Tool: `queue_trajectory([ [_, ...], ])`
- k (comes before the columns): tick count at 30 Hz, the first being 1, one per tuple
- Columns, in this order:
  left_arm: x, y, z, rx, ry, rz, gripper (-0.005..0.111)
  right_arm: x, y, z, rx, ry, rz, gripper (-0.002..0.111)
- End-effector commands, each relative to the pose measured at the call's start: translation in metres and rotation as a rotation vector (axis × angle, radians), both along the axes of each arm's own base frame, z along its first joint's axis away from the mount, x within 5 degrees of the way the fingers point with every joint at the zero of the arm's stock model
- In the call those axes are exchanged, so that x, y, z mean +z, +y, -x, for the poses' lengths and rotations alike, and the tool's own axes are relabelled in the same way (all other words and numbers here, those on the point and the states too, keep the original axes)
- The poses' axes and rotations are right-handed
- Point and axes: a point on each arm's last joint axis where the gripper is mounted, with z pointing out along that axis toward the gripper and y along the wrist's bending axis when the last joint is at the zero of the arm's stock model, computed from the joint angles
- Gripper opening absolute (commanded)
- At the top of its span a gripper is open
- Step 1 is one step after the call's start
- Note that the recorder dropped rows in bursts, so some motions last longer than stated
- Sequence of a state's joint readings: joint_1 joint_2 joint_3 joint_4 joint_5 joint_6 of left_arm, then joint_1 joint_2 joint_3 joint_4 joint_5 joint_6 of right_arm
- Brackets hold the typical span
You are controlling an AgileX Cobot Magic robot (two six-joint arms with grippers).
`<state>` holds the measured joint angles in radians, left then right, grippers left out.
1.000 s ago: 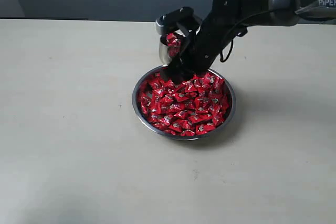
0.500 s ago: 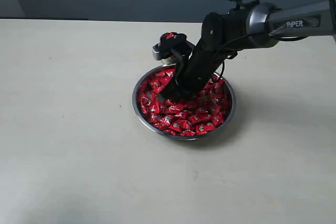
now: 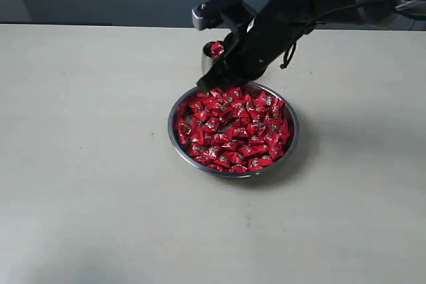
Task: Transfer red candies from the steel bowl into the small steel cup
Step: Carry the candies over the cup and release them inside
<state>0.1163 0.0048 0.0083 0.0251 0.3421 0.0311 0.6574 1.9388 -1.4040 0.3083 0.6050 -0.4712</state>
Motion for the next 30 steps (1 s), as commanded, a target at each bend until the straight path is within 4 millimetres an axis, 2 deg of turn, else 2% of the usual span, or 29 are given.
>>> queue_trajectory([
  [1,0.004,0.0,0.0,-0.008,-0.018,-0.002,0.0,0.016,0.0,-0.013,-0.069,-0.153,-0.091,0.0],
  [7,0.004,0.0,0.0,-0.008,-0.018,-0.002,0.0,0.013,0.003,-0.039,-0.168,-0.275,-0.194,0.0],
  [16,0.004,0.0,0.0,-0.008,-0.018,-0.002,0.0,-0.011,0.021,-0.086,-0.191,-0.214,-0.196,0.0],
  [23,0.004,0.0,0.0,-0.008,-0.018,-0.002,0.0,-0.039,0.032,-0.101,-0.161,-0.158,-0.151,0.0],
  [30,0.004,0.0,0.0,-0.008,-0.018,-0.002,0.0,-0.053,0.017,-0.113,-0.227,-0.117,-0.143,0.0],
])
